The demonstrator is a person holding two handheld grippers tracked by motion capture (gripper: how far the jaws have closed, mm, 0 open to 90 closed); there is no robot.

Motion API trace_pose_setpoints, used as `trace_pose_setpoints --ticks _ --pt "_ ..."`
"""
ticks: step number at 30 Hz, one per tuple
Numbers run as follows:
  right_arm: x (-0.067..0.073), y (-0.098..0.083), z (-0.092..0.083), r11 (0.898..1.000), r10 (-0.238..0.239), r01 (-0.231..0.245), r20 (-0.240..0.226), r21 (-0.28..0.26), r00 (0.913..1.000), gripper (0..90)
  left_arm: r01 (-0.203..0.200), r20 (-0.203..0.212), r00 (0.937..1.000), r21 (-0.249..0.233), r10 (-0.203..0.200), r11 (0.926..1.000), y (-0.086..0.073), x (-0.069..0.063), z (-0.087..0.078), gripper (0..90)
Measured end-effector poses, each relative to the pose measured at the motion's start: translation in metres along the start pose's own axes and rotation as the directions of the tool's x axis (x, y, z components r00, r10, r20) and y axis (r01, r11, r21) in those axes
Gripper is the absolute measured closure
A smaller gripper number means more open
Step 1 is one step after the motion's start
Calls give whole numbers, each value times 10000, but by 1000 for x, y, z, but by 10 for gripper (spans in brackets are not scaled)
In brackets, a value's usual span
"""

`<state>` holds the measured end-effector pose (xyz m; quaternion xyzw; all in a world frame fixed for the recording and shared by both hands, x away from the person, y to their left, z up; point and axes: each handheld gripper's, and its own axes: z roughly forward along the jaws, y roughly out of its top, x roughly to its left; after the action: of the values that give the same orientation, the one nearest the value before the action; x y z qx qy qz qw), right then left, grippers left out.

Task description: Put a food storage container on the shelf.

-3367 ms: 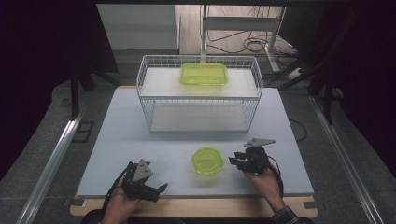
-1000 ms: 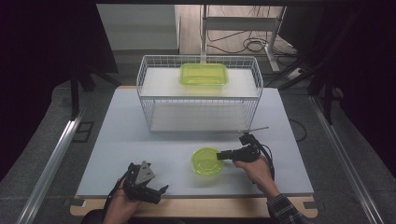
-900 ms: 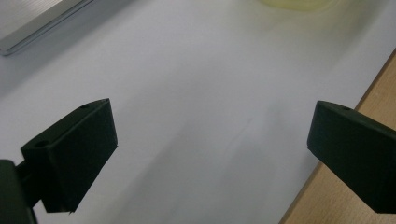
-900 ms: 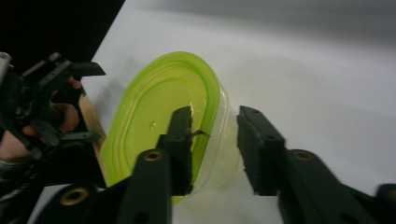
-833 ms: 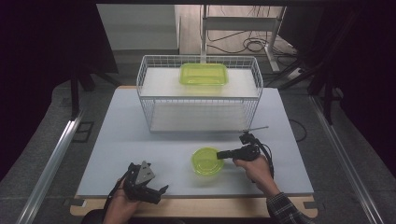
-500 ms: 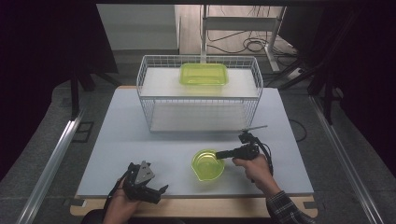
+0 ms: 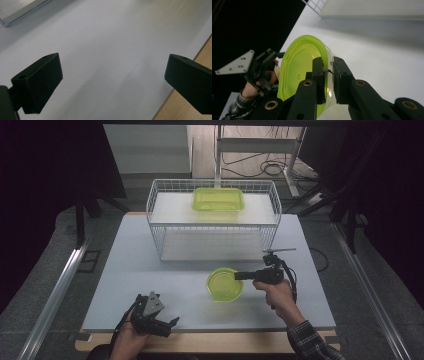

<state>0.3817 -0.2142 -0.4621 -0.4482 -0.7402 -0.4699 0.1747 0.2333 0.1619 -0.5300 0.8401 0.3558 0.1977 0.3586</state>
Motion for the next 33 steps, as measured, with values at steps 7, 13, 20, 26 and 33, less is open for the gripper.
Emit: trace_pose_setpoints --ticks 7,13,20,26,33 --pt "10 11 -9 9994 -53 52 -33 -342 10000 803 22 -28 10000 -7 -22 10000 0 0 0 11" --pt "19 20 -14 9984 -94 89 -74 -562 9999 803 19 -32 10000 15 -19 10000 0 0 0 11" --pt "32 36 -23 9951 -261 261 21 -954 9997 802 -9 -47 10000 21 9 10000 0 0 0 11" --pt "37 46 -30 9927 -208 207 9 -1184 9998 802 0 -52 10000 40 0 10000 0 0 0 11" --pt "43 57 -38 9899 -208 213 48 -1400 9998 802 89 -3 10000 66 -89 9999 0 1 0 11"
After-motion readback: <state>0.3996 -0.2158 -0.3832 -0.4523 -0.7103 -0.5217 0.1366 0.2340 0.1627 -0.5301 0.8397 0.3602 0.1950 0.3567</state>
